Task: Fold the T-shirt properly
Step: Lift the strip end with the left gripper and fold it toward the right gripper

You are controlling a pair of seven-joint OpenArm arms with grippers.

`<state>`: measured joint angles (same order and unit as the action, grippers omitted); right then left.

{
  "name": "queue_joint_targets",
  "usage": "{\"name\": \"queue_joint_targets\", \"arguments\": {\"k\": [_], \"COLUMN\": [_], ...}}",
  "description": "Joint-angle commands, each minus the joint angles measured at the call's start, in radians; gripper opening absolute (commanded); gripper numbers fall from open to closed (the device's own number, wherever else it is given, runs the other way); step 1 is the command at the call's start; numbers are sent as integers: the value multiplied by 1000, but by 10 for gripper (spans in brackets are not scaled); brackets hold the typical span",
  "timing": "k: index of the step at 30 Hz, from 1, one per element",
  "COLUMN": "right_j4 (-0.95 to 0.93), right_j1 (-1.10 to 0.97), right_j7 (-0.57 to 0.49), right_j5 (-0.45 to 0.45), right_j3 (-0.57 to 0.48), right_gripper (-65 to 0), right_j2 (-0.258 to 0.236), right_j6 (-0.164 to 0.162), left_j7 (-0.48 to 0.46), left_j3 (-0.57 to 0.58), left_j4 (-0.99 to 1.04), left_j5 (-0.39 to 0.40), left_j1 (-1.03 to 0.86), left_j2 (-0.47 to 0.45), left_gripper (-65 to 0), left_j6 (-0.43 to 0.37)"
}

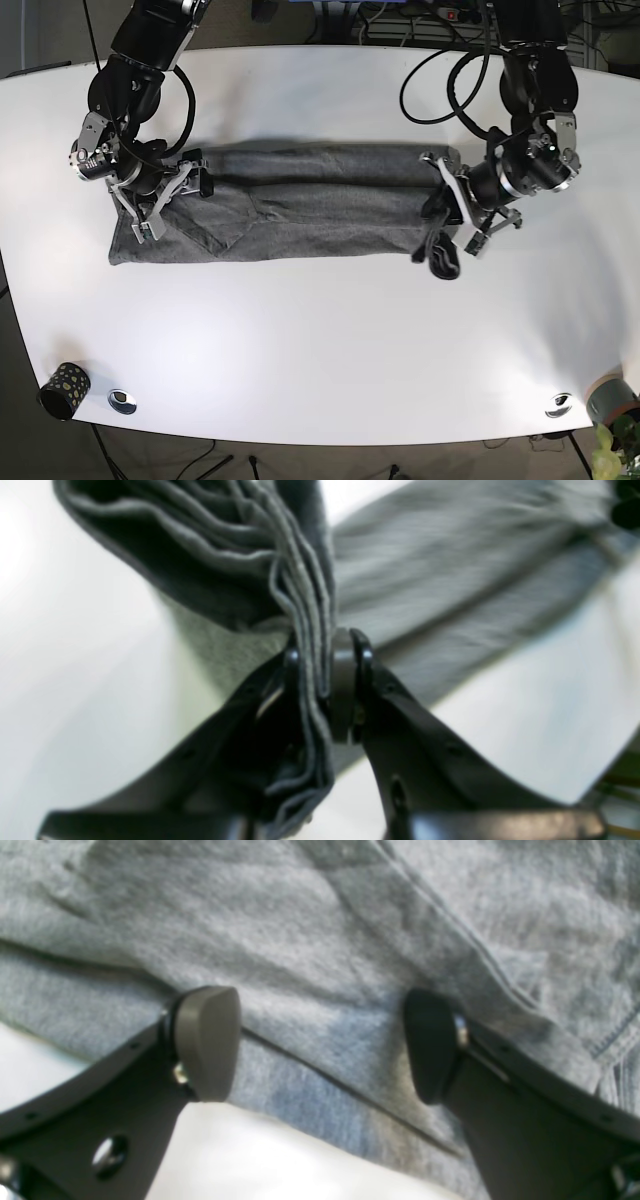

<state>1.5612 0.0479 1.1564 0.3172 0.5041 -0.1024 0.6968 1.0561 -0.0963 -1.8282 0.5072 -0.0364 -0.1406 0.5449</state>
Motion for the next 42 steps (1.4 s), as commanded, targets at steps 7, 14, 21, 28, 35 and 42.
{"name": "queue_joint_targets", "arguments": {"k": [7, 14, 21, 28, 35, 42], "right_j4": [15, 18, 17, 17, 17, 15], "right_j1": [19, 19, 19, 20, 25, 25], "right_j7": [-16, -16, -16, -16, -16, -16], "right_j5": [15, 15, 17, 17, 17, 17], "right_j3": [3, 6, 8, 3, 3, 3], "right_gripper": [-162, -162, -162, -162, -162, -162], "right_j2": [-10, -10, -10, -10, -10, -10], "right_j6": [1, 1, 1, 1, 1, 1], "left_j7": [-15, -15, -15, -15, -20, -37], "left_j3": [201, 221, 234, 333, 358, 445], "left_j4": [41, 140, 209, 229, 209, 103], "left_j5": [-157, -258, -285, -287, -318, -336], "left_j1": [74, 129, 157, 157, 155, 154], "left_j2": [108, 223, 279, 276, 278, 279], "left_gripper": [-603, -603, -600, -546, -250, -207], "left_j6": [-10, -12, -12, -12, -67, -124]}}
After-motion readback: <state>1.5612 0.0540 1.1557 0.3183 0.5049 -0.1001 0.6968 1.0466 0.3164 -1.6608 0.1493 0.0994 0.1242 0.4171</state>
